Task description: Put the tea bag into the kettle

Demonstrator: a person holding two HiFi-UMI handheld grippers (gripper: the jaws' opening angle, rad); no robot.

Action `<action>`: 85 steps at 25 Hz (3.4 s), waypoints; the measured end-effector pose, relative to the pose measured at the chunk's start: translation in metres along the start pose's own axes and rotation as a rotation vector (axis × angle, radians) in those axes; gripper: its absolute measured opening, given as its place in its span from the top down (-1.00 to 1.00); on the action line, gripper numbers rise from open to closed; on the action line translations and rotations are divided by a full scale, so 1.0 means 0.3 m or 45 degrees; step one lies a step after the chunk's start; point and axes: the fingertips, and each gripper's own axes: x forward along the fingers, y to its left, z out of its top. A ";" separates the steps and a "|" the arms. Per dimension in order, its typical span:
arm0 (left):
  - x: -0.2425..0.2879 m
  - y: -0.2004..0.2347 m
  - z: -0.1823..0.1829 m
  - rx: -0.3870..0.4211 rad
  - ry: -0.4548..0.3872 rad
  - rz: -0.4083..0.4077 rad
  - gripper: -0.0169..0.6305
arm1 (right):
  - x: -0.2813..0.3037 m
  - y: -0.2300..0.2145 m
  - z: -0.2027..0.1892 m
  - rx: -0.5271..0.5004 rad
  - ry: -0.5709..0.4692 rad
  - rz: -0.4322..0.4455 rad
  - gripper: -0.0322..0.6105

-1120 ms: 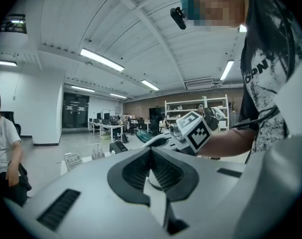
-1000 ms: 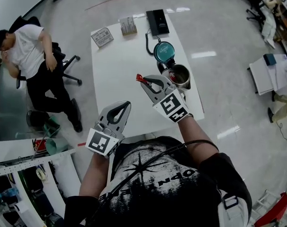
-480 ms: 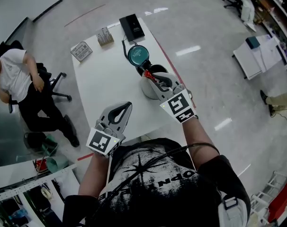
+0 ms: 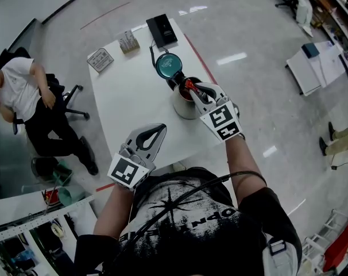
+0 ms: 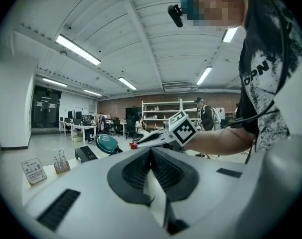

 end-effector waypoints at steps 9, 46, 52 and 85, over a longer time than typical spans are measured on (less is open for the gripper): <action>-0.027 0.021 -0.004 -0.005 0.015 0.043 0.91 | 0.044 -0.011 -0.038 -0.007 0.092 0.014 0.73; -0.504 0.027 -0.071 -0.068 -0.064 0.303 0.92 | -0.103 0.521 0.231 -0.063 -0.271 0.296 0.87; -0.736 -0.013 -0.096 -0.077 -0.080 0.414 0.92 | -0.164 0.779 0.275 -0.090 -0.323 0.448 0.87; -1.292 -0.378 -0.179 -0.076 -0.120 0.595 0.91 | -0.519 1.367 0.304 -0.188 -0.445 0.618 0.87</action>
